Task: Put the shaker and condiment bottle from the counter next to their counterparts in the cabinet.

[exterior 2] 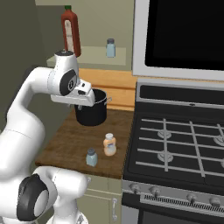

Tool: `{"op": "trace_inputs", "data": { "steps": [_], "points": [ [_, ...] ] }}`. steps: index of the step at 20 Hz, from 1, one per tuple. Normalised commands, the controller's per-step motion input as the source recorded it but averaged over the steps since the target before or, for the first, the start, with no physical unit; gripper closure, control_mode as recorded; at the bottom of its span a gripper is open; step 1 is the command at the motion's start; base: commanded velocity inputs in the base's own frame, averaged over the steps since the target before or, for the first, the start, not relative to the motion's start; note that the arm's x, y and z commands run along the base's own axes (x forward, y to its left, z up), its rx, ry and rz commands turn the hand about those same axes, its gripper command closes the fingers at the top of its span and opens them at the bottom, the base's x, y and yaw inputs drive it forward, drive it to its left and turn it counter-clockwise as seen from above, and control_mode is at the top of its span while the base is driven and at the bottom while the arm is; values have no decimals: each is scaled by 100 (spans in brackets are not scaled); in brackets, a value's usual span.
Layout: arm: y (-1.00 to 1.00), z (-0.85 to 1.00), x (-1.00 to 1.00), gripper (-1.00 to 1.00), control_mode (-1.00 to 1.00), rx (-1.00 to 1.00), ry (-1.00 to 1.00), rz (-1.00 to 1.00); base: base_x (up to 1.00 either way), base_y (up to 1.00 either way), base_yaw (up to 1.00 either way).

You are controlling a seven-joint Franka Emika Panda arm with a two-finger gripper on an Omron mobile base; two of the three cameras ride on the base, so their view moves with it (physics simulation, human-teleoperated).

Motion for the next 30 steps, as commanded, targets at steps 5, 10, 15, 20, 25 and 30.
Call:
{"op": "trace_inputs", "data": {
  "steps": [5,10,15,20,25,30],
  "points": [
    [0,0,-11,-100,-100,0,-3,0,0,0,0],
    [-3,0,-24,-100,-100,1,-6,0,0,0,0],
    [-3,-5,-26,-100,-100,1,-5,-1,0,0,0],
    [-3,-17,-16,-100,-100,-1,-4,-6,0,0,0],
    [-5,-27,-2,-100,-100,-10,-2,-18,0,0,0],
    [-7,-33,0,-100,-100,-11,-11,-23,0,0,0]
  ]
}}
